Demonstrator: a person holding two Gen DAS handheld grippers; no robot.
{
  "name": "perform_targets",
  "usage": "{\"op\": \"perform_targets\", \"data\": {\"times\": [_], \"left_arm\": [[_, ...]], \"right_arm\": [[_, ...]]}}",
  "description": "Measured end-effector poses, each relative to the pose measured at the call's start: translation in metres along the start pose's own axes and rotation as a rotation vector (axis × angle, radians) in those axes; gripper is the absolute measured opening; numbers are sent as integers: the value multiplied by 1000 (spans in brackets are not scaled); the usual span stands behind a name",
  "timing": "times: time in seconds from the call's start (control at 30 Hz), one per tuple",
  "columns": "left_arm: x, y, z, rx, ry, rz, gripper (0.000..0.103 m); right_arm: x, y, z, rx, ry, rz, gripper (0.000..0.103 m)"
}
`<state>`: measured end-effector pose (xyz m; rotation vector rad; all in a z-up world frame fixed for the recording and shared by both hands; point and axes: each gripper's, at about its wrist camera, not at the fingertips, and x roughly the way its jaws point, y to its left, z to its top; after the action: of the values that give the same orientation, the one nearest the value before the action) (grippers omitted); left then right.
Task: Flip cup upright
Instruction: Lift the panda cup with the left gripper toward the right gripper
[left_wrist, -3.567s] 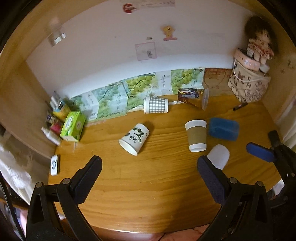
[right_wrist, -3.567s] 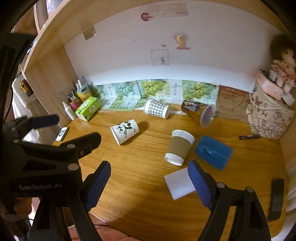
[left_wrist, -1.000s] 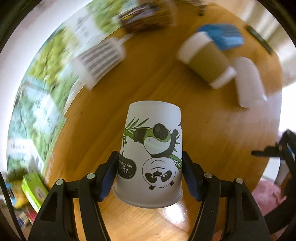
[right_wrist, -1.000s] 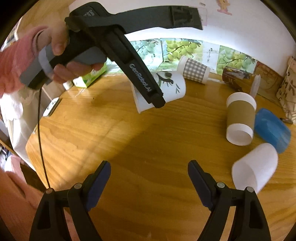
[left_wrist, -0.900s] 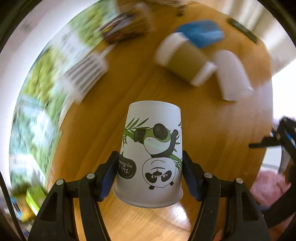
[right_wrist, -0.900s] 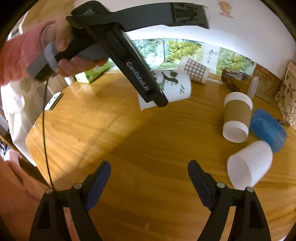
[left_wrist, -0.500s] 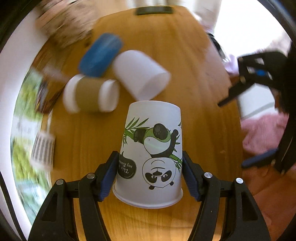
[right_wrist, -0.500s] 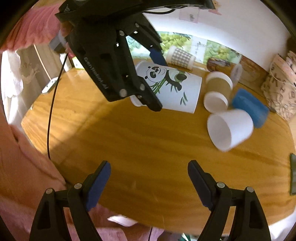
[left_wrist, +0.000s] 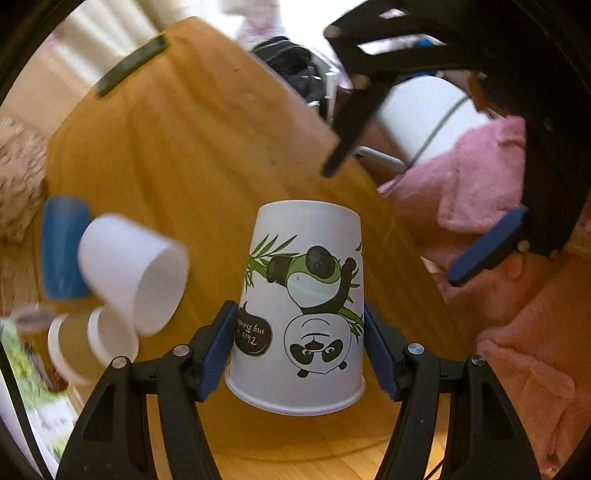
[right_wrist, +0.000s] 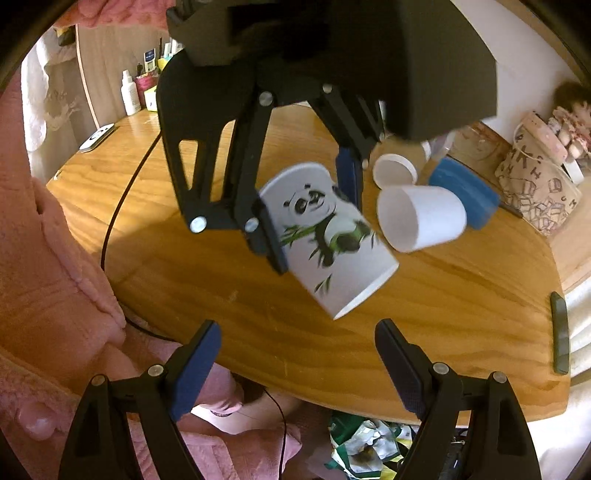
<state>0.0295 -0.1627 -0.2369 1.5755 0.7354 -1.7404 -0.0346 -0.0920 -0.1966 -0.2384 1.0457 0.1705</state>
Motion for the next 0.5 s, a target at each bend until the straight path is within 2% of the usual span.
{"op": "perform_targets", "data": {"times": [0.07, 0.2, 0.5], "left_arm": [[1, -13, 2, 29, 12, -27, 69], [11, -16, 9, 68, 40, -36, 71], [4, -22, 7, 41, 57, -65, 72]], "right_arm": [[0, -4, -5, -3, 6, -10, 86], [-1, -9, -13, -6, 13, -15, 86], [-4, -10, -14, -51, 23, -3, 86]]}}
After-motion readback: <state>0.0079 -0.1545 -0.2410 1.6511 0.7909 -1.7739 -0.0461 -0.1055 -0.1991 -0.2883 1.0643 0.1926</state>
